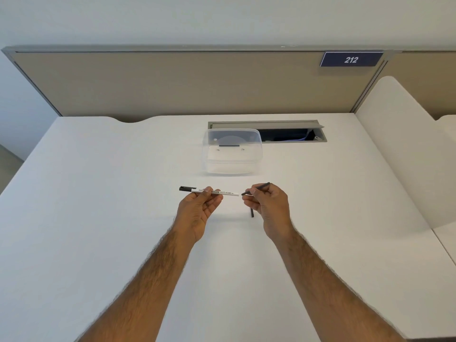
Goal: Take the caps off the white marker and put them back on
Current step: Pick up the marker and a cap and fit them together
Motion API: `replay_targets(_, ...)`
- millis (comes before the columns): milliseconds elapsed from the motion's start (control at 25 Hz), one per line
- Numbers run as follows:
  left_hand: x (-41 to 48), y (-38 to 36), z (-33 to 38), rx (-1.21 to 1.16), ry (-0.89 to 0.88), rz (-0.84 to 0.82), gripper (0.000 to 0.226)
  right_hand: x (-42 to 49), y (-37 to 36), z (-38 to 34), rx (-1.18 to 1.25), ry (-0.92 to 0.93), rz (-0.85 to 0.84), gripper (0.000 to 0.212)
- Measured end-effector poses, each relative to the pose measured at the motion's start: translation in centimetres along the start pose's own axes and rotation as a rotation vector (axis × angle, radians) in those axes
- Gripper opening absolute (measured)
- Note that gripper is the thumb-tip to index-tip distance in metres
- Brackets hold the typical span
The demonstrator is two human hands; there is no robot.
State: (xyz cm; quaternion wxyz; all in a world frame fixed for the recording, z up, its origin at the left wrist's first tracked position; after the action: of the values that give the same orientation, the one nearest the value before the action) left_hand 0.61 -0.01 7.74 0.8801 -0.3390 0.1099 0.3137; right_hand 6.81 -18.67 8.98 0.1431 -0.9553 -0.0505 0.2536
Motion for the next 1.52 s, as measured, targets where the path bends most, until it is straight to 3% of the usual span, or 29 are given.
replay_targets(720,-0.9,-0.7,0.5,-0.082,-0.018,0.036,0.005,-1.3,-1.6,-0.1,0.141,0.002,-0.121,0.002)
replay_targets(1320,-1.8,-1.6,-0.1,-0.124,0.034,0.034,0.009,-1.3,-2.3,0.1,0.143,-0.032,-0.188,0.014)
replay_targets(1440,-2.5,-1.8,0.4,0.112,0.039,-0.009,0.021,-1.2,-2.2,-0.2,0.14,-0.005,-0.157,0.008)
replay_targets(1520,-3.2,-2.0,1.2,0.675,-0.151,-0.122,0.03,-0.9,-1.9,-0.6,0.151,0.005,-0.126,0.007)
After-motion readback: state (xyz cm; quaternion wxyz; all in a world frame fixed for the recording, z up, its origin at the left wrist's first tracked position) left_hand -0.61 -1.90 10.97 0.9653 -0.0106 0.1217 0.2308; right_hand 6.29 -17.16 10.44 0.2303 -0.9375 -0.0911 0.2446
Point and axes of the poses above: each hand's wrist, its own x-axis towards the middle knuckle, its own y-axis out of the back of the hand, z = x × y, the point moved 2 cm from there along x, towards the middle knuckle, and after that the axes turned 10 degrees about -y, right-handed, at the moved point
